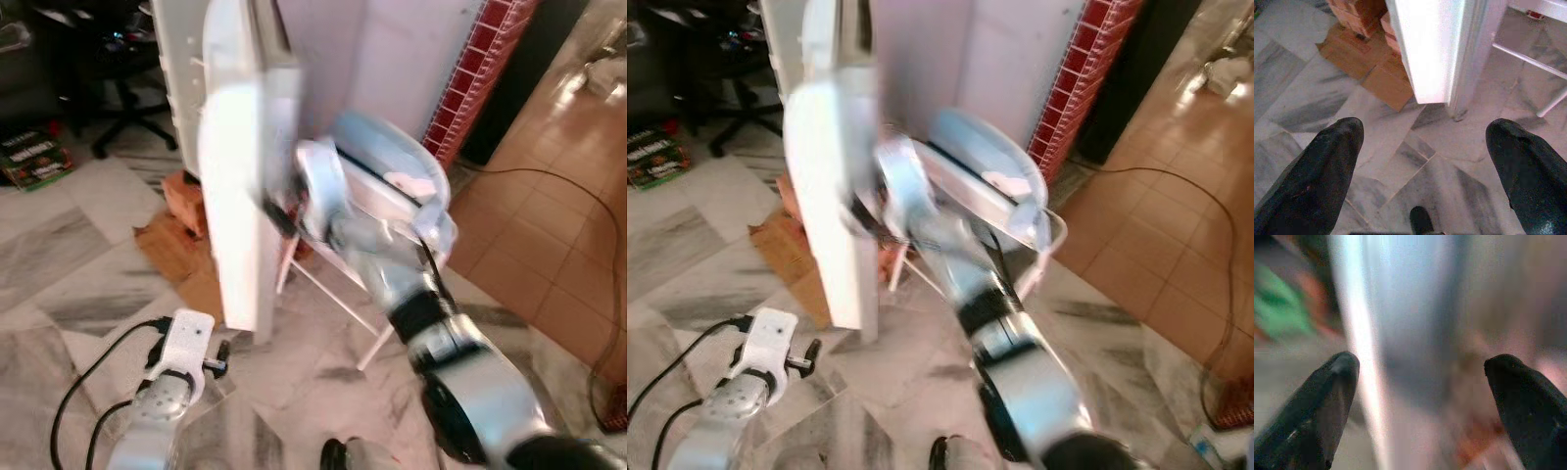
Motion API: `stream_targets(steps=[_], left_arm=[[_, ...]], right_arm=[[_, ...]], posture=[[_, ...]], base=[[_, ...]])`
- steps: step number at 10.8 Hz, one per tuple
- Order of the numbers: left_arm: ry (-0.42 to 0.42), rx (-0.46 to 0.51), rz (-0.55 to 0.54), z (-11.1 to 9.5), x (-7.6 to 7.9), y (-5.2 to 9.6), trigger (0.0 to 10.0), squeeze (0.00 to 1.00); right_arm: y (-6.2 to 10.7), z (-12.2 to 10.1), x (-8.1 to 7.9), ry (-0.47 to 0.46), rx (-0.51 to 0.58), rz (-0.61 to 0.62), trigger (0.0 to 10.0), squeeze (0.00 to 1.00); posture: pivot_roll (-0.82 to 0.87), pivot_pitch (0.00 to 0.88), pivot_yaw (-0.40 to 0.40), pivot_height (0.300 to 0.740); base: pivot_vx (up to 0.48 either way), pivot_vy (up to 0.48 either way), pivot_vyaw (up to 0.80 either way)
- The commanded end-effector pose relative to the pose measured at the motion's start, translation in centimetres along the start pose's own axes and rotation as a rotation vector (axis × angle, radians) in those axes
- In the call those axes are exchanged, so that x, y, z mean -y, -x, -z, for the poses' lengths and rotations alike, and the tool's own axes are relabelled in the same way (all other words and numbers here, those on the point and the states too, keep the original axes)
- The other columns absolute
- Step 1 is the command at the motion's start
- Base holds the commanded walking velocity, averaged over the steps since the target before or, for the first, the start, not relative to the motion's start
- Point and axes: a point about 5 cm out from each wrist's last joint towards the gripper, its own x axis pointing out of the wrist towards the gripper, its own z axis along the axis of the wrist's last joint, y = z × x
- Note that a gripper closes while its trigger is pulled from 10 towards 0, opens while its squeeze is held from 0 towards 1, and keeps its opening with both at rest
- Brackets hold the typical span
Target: Restocking fridge
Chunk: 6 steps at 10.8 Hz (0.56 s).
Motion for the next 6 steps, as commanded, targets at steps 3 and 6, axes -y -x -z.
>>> stream_targets(steps=[3, 6], left_arm=[[-0.008, -0.012, 0.009, 0.2, 0.1, -0.1, 10.0, 0.00], [-0.026, 0.006, 0.004, -0.2, -0.1, -0.4, 10.0, 0.00]], right_arm=[[4.8, -0.5, -6.3, -0.253, 0.047, -0.790, 10.0, 0.00], [5.0, 4.2, -0.5, -0.144, -0.096, -0.340, 10.0, 0.00]], posture=[[0.23, 0.084, -0.095, 0.740], [0.22, 0.081, -0.088, 0.740]], base=[[0.000, 0.000, 0.00], [0.000, 0.000, 0.00]])
